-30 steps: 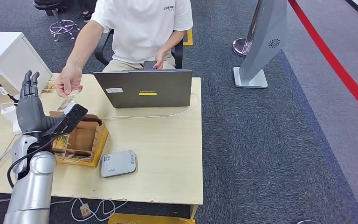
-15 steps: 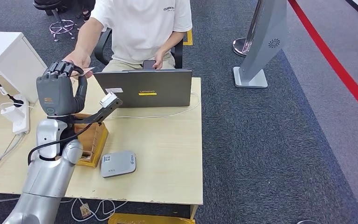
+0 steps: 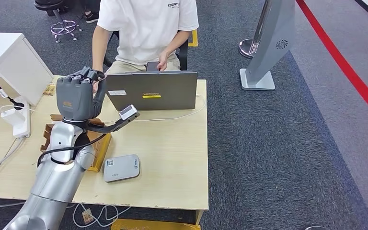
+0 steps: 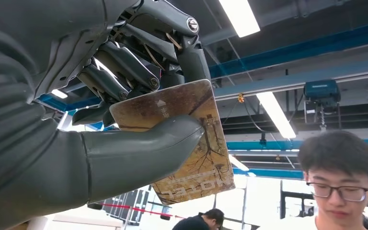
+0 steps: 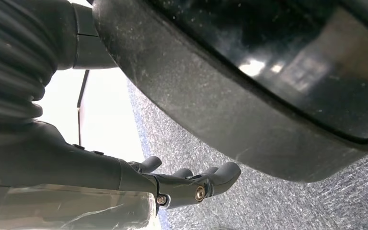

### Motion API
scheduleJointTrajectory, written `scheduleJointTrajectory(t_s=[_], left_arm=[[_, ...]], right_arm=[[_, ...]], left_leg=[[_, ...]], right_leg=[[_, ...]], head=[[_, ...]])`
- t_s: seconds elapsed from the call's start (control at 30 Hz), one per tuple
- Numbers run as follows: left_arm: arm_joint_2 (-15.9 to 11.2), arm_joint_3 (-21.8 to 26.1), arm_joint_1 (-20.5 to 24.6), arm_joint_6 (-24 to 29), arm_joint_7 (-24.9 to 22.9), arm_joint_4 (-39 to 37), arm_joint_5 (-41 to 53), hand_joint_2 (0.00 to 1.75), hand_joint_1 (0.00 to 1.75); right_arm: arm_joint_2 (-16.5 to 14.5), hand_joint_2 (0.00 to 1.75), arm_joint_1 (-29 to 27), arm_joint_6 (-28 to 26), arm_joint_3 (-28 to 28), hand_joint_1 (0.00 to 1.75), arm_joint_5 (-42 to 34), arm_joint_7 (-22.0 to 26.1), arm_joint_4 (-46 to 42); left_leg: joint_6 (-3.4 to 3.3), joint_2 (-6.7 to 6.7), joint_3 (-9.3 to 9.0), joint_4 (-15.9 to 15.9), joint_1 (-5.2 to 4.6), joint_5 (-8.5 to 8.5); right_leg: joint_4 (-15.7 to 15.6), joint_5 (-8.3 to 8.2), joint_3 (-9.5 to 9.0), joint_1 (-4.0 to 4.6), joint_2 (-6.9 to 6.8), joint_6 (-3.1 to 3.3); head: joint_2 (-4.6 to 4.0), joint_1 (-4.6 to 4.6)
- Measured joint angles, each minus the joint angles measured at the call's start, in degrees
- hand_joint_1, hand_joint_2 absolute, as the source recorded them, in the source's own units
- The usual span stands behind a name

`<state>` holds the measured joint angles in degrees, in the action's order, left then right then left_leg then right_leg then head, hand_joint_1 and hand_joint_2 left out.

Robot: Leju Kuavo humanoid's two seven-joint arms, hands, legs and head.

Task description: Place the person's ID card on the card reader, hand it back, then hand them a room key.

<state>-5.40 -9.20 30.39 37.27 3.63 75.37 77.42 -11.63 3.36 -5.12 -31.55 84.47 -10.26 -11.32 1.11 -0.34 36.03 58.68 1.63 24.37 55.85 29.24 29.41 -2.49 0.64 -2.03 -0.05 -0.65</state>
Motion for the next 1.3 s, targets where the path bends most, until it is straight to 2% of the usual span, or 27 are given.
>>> scheduleJointTrajectory(t_s=[0.23,0.43,0.63,0.9,1.3], left_arm=[[1.07,-2.60,-2.82,-1.58,0.33,0.78,0.04,1.75,1.75],[1.08,-7.32,-7.53,-9.88,-2.95,4.82,2.31,1.75,1.75],[0.57,-10.46,-10.17,-17.37,-6.01,7.78,2.69,1.75,1.75],[0.45,-12.09,-10.72,-22.74,-9.13,8.39,2.77,1.75,1.75],[0.69,-13.91,-10.59,-28.09,-10.96,8.02,2.27,1.75,1.75]], right_arm=[[-0.05,1.75,-0.04,-0.28,0.07,0.00,-0.56,-0.54,0.22],[-0.15,1.75,-0.14,-1.47,-0.05,0.00,-1.65,-1.10,0.29],[-0.35,1.75,-0.31,-2.31,-0.38,0.00,-2.34,-1.48,0.31],[-0.46,1.75,-0.34,-2.72,-1.05,0.00,-2.71,-1.68,0.29],[-0.49,1.75,-0.38,-3.10,-1.48,0.00,-3.27,-1.76,0.30]], left_leg=[[0.00,0.00,0.00,0.00,-0.01,0.00],[0.00,-0.01,0.00,0.00,0.00,0.01],[0.00,-0.01,0.00,-0.01,0.02,0.00],[0.00,-0.01,0.00,0.00,0.03,0.00],[0.00,-0.01,0.00,0.00,0.04,0.00]], right_leg=[[0.00,0.00,-0.09,0.00,0.00,0.00],[0.00,0.00,-0.08,0.01,-0.01,0.00],[0.00,0.00,-0.04,0.04,-0.01,0.00],[0.00,0.00,0.00,0.05,-0.01,0.00],[0.00,0.00,0.01,0.05,-0.01,0.00]], head=[[0.00,-0.01],[0.00,-0.01],[-0.01,0.00],[-0.01,-0.01],[0.00,-0.01]])
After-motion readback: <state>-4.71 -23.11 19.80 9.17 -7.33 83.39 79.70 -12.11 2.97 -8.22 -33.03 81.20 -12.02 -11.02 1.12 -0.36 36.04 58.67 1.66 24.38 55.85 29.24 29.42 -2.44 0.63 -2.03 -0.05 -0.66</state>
